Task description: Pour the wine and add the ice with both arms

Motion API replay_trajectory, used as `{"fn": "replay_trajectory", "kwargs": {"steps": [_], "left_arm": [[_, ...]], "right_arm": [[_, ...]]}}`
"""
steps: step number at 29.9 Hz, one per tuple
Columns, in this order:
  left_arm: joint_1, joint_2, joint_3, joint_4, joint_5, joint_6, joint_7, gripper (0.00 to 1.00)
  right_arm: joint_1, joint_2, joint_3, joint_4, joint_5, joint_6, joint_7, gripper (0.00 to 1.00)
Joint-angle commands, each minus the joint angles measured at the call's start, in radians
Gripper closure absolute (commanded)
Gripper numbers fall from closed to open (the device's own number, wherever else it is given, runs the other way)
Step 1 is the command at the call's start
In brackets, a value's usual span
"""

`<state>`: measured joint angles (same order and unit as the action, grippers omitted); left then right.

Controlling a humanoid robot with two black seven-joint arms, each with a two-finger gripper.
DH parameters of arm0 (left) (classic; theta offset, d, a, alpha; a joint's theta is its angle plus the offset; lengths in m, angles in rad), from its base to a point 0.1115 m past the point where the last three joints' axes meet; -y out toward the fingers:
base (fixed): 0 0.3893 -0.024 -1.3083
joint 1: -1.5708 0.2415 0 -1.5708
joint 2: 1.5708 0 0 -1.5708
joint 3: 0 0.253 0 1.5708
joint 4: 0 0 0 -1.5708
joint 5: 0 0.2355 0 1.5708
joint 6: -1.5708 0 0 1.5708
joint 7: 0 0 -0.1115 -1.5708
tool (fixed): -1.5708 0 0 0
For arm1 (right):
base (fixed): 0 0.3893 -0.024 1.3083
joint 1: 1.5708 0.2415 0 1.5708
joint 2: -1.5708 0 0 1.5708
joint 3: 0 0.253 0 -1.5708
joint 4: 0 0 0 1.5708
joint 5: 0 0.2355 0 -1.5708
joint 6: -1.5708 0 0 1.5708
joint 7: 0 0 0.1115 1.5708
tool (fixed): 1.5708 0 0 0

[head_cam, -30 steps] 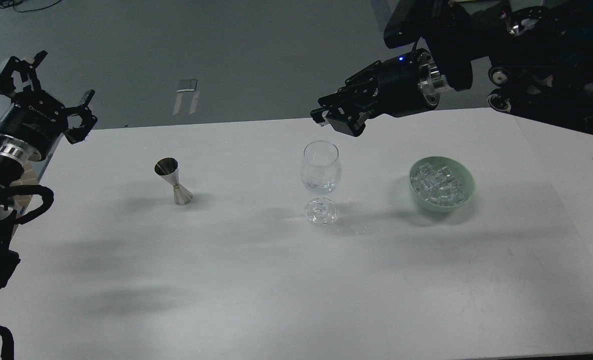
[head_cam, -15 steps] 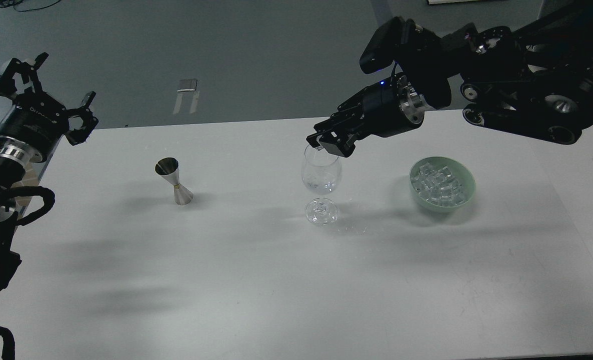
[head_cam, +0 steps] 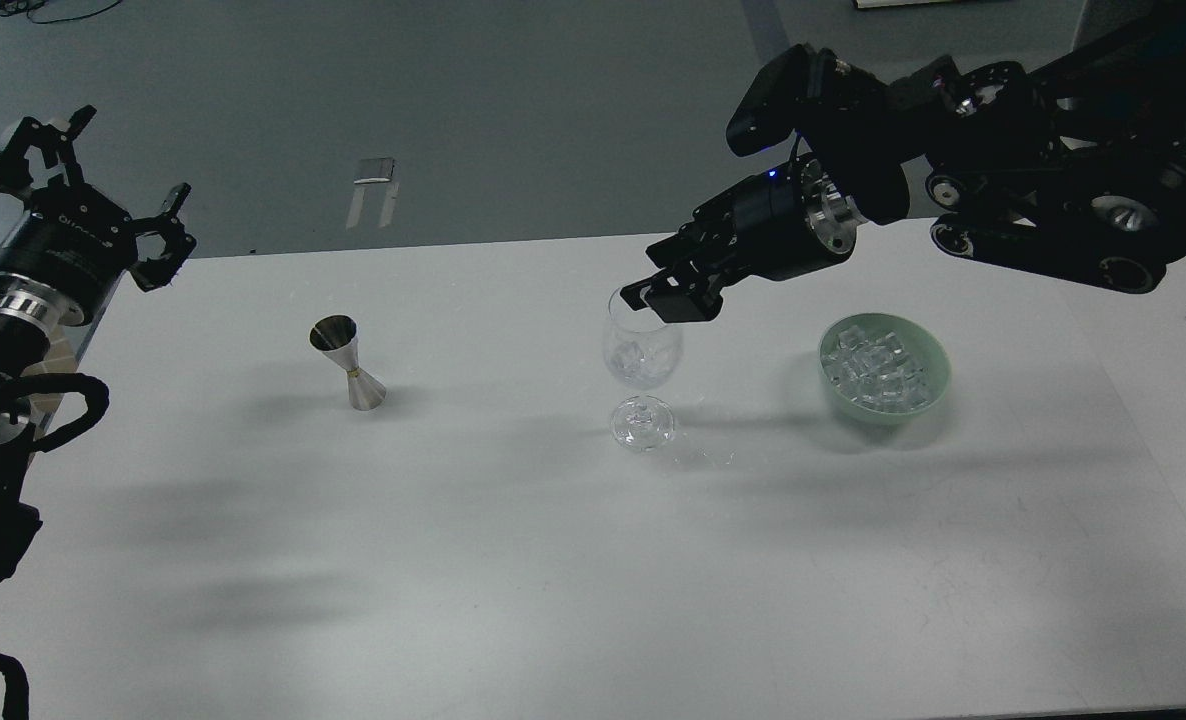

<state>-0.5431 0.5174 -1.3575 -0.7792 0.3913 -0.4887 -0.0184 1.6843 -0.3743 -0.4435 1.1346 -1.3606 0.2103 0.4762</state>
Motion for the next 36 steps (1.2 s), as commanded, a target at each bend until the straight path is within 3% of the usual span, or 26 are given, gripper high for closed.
{"fn": "replay_trajectory", "kwargs": {"steps": [1, 5, 6, 7, 9, 12, 16, 23, 27, 32, 36], "left_arm": [[0.000, 0.003, 0.000, 0.000, 0.003, 0.000, 0.001, 0.02], [-0.003, 0.007, 0.001, 0.000, 0.004, 0.000, 0.001, 0.02], [-0.006, 0.010, 0.001, 0.000, 0.004, 0.000, 0.001, 0.02], [-0.008, 0.013, 0.003, 0.000, 0.006, 0.000, 0.003, 0.02], [-0.014, 0.013, 0.003, 0.000, 0.006, 0.000, 0.003, 0.02], [-0.023, 0.013, 0.005, 0.006, 0.008, 0.000, 0.003, 0.02], [-0.049, 0.001, 0.011, 0.032, 0.041, 0.000, 0.000, 0.02], [-0.156, -0.027, 0.133, 0.127, 0.073, 0.000, -0.017, 0.02], [-0.242, -0.043, 0.195, 0.257, 0.072, 0.000, -0.031, 0.02], [-0.304, -0.069, 0.225, 0.366, 0.072, 0.000, -0.031, 0.02], [-0.305, -0.099, 0.235, 0.376, 0.067, 0.000, -0.031, 0.02]], "right_arm": [[0.003, -0.017, 0.003, 0.001, 0.011, -0.008, -0.001, 0.37], [0.009, -0.040, 0.037, -0.038, 0.069, -0.025, -0.004, 0.35], [0.009, -0.043, 0.070, -0.077, 0.140, -0.028, -0.008, 0.30], [0.005, -0.043, 0.103, -0.114, 0.220, -0.032, -0.020, 0.18], [-0.005, -0.046, 0.150, -0.175, 0.346, -0.061, -0.022, 0.04], [-0.046, -0.048, 0.213, -0.237, 0.502, -0.094, -0.022, 0.03], [-0.214, -0.038, 0.431, -0.321, 0.770, -0.089, -0.018, 0.02], [-0.544, 0.078, 0.883, -0.407, 0.874, -0.062, -0.007, 0.01], [-0.656, 0.150, 1.061, -0.495, 0.994, 0.062, 0.001, 0.01], [-0.698, 0.187, 1.143, -0.594, 1.055, 0.217, 0.013, 0.01], [-0.719, 0.209, 1.174, -0.621, 1.061, 0.228, 0.013, 0.01]]}}
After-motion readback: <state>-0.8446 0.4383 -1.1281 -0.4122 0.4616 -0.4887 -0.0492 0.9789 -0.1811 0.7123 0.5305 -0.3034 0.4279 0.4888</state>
